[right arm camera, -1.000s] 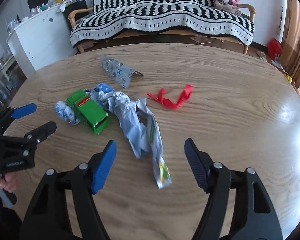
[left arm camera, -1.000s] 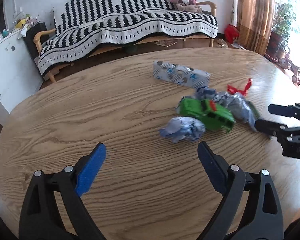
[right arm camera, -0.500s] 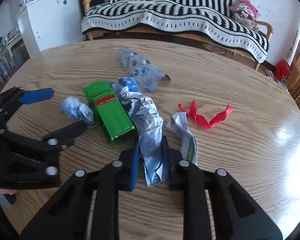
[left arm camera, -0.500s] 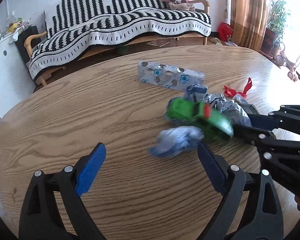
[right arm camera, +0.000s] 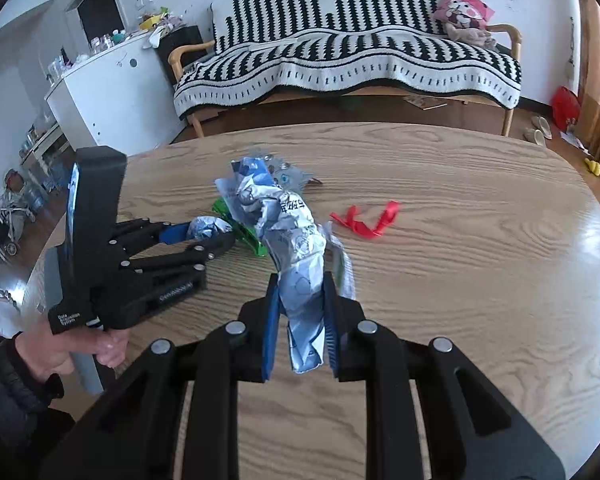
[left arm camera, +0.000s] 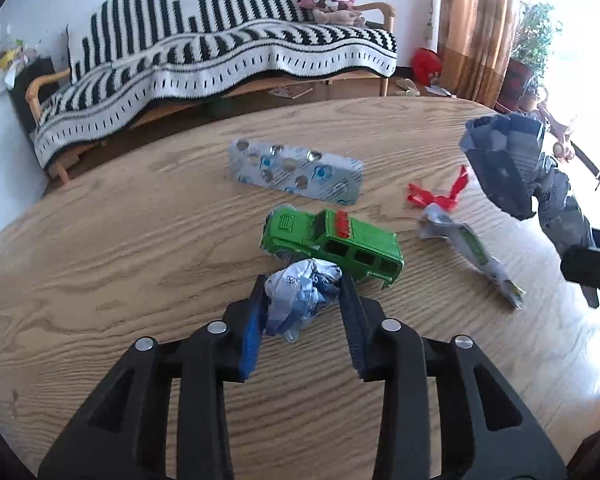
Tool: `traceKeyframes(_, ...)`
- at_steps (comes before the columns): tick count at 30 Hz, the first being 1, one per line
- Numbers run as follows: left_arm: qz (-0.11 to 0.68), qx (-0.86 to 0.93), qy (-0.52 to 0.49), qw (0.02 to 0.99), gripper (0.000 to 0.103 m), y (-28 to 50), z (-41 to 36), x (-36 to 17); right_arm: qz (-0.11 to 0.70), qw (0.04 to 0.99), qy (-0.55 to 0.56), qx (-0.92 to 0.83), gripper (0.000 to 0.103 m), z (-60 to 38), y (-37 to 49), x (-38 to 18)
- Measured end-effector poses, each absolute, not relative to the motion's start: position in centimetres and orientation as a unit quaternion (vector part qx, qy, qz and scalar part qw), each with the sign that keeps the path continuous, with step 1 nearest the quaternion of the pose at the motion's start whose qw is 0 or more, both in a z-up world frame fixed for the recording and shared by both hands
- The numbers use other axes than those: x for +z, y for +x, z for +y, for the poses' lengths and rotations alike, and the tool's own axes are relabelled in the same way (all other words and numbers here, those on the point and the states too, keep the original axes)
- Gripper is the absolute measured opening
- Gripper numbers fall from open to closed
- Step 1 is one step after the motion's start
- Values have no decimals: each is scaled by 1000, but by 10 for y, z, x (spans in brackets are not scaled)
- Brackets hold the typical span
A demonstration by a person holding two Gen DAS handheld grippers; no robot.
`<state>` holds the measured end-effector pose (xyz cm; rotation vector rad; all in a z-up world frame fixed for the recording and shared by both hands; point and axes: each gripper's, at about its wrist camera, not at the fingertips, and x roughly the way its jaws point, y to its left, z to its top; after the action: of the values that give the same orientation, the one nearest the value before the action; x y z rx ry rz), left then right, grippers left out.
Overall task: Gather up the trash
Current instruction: 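Grasp the crumpled blue-white paper ball with the left tool, then carry the paper ball and wrapper over the bin and open both tools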
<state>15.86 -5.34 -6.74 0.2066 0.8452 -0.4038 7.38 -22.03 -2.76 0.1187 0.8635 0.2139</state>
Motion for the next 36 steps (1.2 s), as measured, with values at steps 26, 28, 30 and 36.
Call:
traceKeyframes(26, 359, -373, 104, 849, 33, -5, -247, 14, 396, 903, 149, -75, 20, -430, -109, 5)
traceKeyframes(28, 365, -402, 109, 833, 33, -22, -278, 8, 390, 900, 165, -104, 20, -460, -136, 5)
traceKeyframes(30, 370, -433, 114, 814, 33, -43, -314, 0, 384, 895, 183, -134, 20, -492, -166, 4)
traceKeyframes(36, 373, -508, 149, 762, 33, -109, -413, -36, 367, 880, 221, -206, 20, -565, -237, -4)
